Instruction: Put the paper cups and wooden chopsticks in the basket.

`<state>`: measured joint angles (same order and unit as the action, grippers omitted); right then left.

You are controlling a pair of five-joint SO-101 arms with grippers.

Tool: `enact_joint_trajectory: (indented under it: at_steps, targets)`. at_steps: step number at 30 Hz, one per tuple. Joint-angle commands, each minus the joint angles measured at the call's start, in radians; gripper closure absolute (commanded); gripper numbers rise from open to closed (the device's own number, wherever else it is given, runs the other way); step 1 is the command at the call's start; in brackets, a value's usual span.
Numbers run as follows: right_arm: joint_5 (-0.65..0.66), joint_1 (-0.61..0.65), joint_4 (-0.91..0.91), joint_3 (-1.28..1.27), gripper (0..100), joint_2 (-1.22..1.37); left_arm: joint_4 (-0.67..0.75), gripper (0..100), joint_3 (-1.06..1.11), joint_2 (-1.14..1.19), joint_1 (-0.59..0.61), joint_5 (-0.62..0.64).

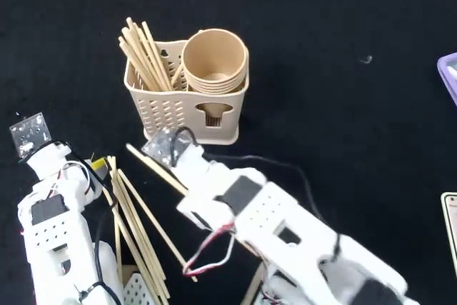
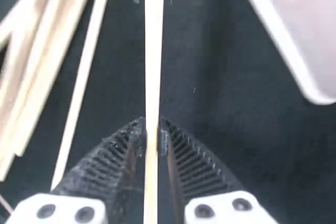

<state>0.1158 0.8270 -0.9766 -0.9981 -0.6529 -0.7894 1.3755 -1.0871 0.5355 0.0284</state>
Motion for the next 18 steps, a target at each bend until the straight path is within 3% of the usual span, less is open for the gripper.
enact_joint_trajectory:
  at_steps: [1,7,18]
  targets:
    - [0.009,-0.017,0.014,0.065,98.8,-0.245,0.015,71,-0.013,-0.014,-0.001,0.002]
    - [0.002,-0.055,0.16,0.214,98.8,-0.472,0.048,71,0.005,-0.014,-0.001,0.008]
    - [0.0,-0.109,0.841,0.228,98.8,-0.39,0.129,71,0.045,-0.014,-0.102,0.055]
